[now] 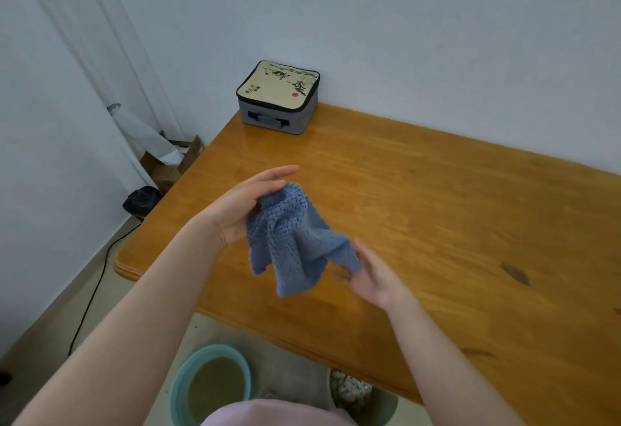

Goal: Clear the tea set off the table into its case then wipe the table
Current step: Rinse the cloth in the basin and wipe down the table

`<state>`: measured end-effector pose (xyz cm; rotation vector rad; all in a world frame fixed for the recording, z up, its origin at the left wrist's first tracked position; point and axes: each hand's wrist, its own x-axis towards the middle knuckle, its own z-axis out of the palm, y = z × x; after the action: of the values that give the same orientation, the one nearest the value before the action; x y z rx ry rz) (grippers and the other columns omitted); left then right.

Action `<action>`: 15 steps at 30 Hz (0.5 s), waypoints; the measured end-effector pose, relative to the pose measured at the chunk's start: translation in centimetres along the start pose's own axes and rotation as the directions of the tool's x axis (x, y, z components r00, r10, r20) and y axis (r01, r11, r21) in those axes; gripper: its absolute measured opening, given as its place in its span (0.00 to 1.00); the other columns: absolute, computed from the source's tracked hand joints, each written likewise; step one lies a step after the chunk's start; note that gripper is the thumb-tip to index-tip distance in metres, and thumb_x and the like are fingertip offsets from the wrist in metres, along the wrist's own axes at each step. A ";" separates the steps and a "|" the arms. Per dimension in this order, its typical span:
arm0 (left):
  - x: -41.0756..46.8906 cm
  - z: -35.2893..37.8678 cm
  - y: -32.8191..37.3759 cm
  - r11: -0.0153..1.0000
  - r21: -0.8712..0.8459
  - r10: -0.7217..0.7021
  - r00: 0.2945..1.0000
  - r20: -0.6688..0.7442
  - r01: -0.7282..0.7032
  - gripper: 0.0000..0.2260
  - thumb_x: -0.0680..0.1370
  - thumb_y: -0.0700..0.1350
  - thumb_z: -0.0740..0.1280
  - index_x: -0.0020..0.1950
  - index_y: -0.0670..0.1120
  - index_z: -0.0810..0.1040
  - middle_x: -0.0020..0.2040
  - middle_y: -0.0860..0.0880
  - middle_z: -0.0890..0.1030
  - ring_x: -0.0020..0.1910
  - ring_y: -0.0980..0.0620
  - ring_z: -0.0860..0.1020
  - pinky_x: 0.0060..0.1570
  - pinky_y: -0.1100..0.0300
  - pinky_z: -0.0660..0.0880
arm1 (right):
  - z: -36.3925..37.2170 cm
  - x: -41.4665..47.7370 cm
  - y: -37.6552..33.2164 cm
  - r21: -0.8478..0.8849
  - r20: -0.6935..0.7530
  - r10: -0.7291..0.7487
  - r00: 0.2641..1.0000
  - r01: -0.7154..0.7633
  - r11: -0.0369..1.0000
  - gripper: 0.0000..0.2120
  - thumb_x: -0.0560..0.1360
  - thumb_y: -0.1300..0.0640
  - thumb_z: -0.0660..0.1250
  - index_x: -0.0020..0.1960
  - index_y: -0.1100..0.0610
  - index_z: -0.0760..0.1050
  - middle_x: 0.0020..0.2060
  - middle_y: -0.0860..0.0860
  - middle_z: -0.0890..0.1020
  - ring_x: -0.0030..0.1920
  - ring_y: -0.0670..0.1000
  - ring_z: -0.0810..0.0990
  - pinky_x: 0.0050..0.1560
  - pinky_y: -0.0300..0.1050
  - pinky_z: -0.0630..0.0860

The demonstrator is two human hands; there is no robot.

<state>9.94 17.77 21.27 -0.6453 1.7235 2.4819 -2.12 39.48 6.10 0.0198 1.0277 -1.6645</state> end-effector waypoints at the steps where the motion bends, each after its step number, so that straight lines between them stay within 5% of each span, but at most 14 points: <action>1: 0.4 0.0 0.0 1.000 -0.007 0.011 0.999 -0.040 -0.011 0.14 0.82 0.43 0.59 0.66 0.53 0.77 0.56 0.43 0.82 0.52 0.46 0.82 0.49 0.52 0.80 | 0.0 0.0 -0.7 0.019 0.003 0.008 1.000 -0.008 1.000 0.38 0.60 0.46 0.82 0.65 0.57 0.74 0.61 0.56 0.79 0.64 0.55 0.75 0.65 0.53 0.71; 6: 2.8 -0.2 0.2 0.998 0.039 0.049 0.985 -0.166 -0.043 0.14 0.81 0.41 0.61 0.63 0.53 0.79 0.56 0.43 0.82 0.52 0.45 0.81 0.54 0.49 0.79 | 1.8 0.8 -3.7 -0.398 -0.254 -0.088 0.963 -0.021 0.917 0.05 0.75 0.65 0.69 0.50 0.61 0.77 0.45 0.56 0.83 0.42 0.51 0.83 0.38 0.44 0.82; 10: 4.6 -1.0 0.9 0.974 0.214 0.135 0.948 -0.288 -0.074 0.14 0.80 0.39 0.63 0.62 0.52 0.78 0.55 0.44 0.81 0.48 0.49 0.80 0.49 0.54 0.78 | 2.2 2.6 -6.7 -0.657 -0.359 -0.459 0.812 0.129 0.742 0.05 0.73 0.66 0.71 0.41 0.59 0.77 0.33 0.51 0.76 0.32 0.47 0.74 0.29 0.34 0.74; 15: 6.0 -2.1 1.5 0.922 0.354 0.293 0.883 -0.366 -0.159 0.14 0.79 0.36 0.64 0.60 0.51 0.79 0.49 0.47 0.81 0.45 0.53 0.79 0.42 0.62 0.76 | 3.2 2.9 -11.3 -0.890 -0.180 -0.802 0.570 0.253 0.380 0.05 0.71 0.67 0.71 0.43 0.59 0.79 0.34 0.46 0.78 0.35 0.41 0.74 0.38 0.33 0.69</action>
<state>4.73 14.20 19.80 -1.0443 2.4153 2.2335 -10.72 35.19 13.50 -0.5093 2.4959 -1.6407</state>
